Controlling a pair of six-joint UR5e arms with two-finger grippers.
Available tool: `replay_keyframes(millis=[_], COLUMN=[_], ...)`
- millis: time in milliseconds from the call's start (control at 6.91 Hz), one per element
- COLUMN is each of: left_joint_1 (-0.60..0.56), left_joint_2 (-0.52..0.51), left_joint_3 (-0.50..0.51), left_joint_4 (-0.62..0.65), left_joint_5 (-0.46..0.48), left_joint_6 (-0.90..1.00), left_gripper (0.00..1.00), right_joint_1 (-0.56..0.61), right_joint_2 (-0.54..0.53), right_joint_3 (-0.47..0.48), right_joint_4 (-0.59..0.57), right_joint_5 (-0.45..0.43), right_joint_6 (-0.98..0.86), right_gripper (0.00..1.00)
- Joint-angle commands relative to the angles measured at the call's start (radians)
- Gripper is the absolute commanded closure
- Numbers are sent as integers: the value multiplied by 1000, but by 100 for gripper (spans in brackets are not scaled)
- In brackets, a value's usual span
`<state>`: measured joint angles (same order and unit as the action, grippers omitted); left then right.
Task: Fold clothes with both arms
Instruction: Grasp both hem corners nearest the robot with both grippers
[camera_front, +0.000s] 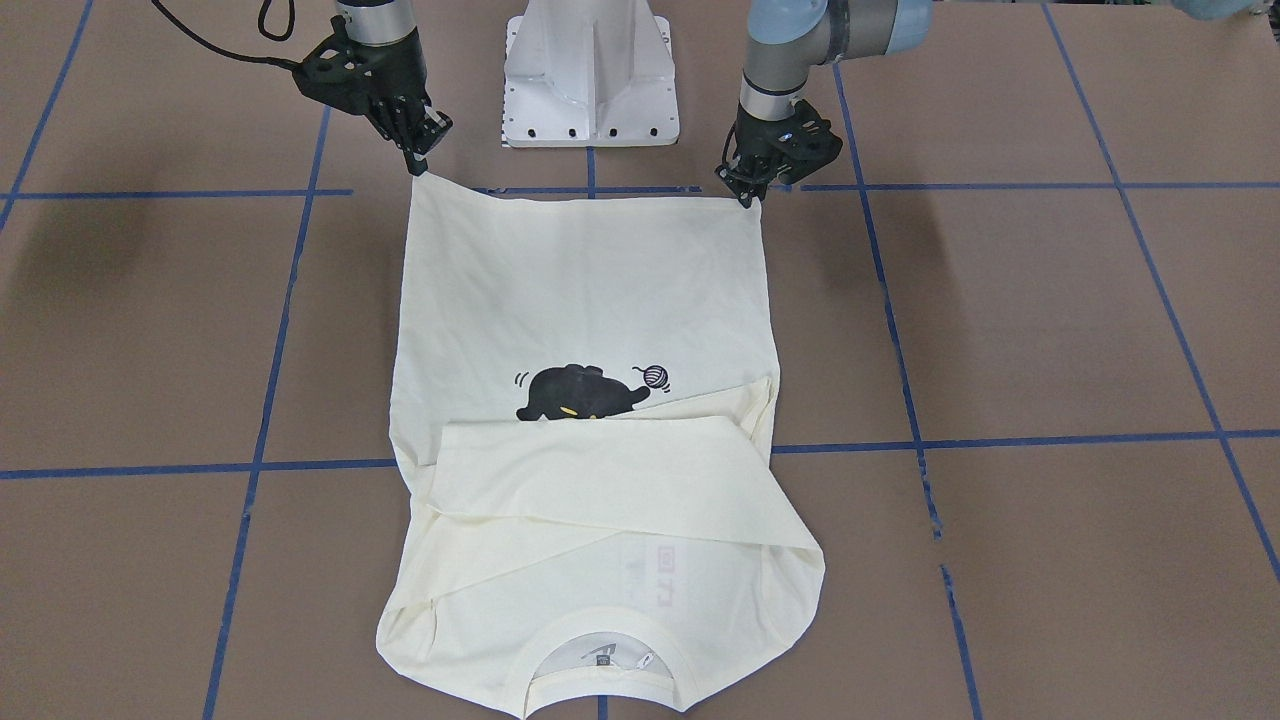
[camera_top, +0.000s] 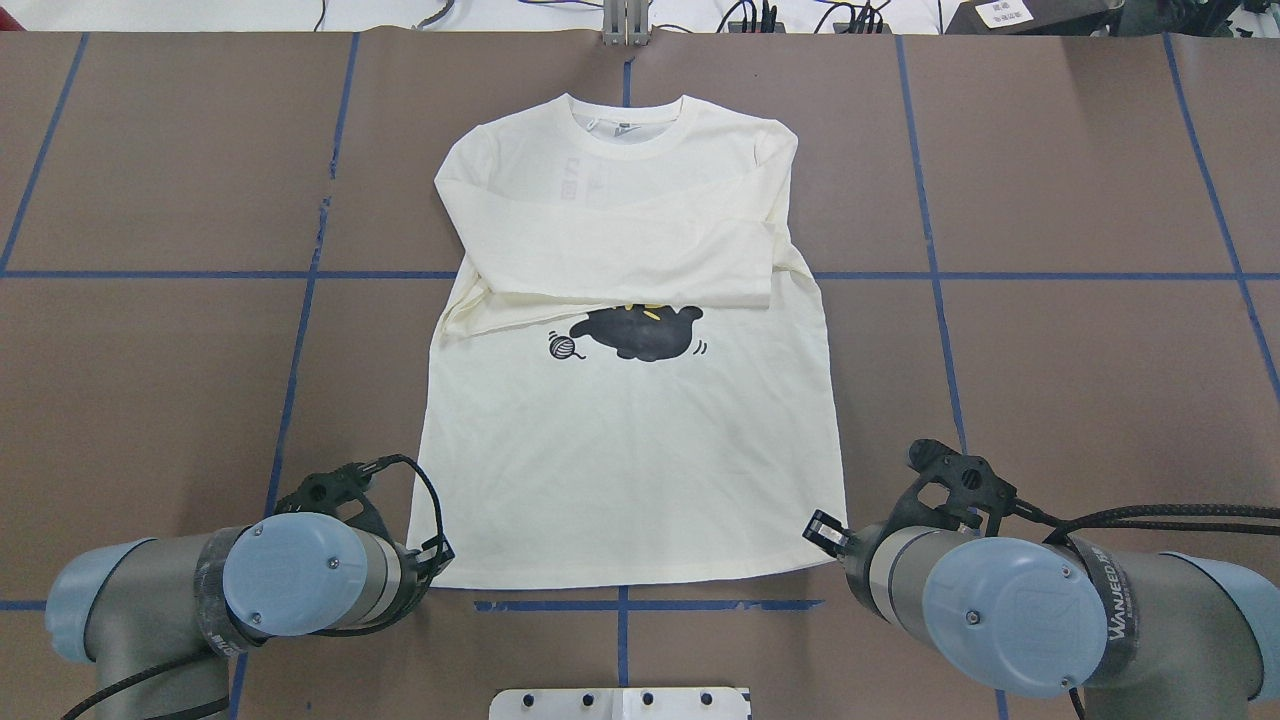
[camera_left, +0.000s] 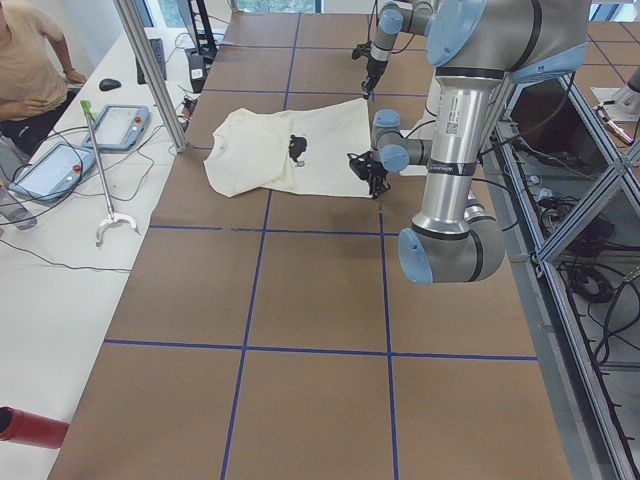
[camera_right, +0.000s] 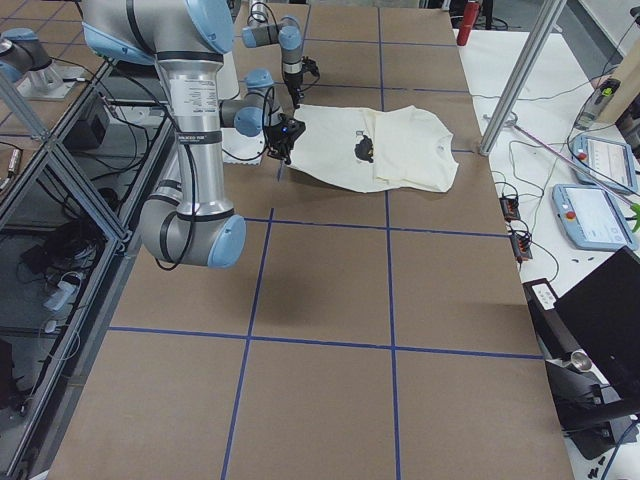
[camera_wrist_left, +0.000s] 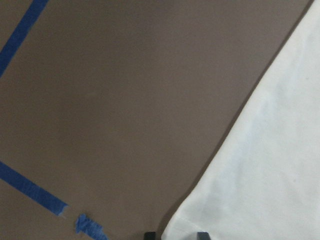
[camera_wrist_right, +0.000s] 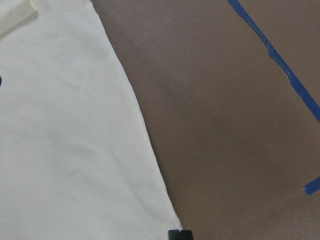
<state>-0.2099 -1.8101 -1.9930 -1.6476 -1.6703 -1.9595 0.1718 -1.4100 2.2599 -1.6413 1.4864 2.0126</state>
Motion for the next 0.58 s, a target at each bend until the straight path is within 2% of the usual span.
replay_keyframes(millis=[0,434], left_joint_1=[1,0], left_joint_2=[-5,-8], left_joint_3=[2,-19], left_joint_4=[2,5], left_joint_5=[0,1], left_joint_6=[-1,1], left_gripper=[100,100], right_joint_1=[0,0], right_joint_2=[-1,-1], right_joint_3=[1,1], right_joint_4=[0,0], right_joint_5=[0,1], right_joint_6=[0,0], right_gripper=[100,100])
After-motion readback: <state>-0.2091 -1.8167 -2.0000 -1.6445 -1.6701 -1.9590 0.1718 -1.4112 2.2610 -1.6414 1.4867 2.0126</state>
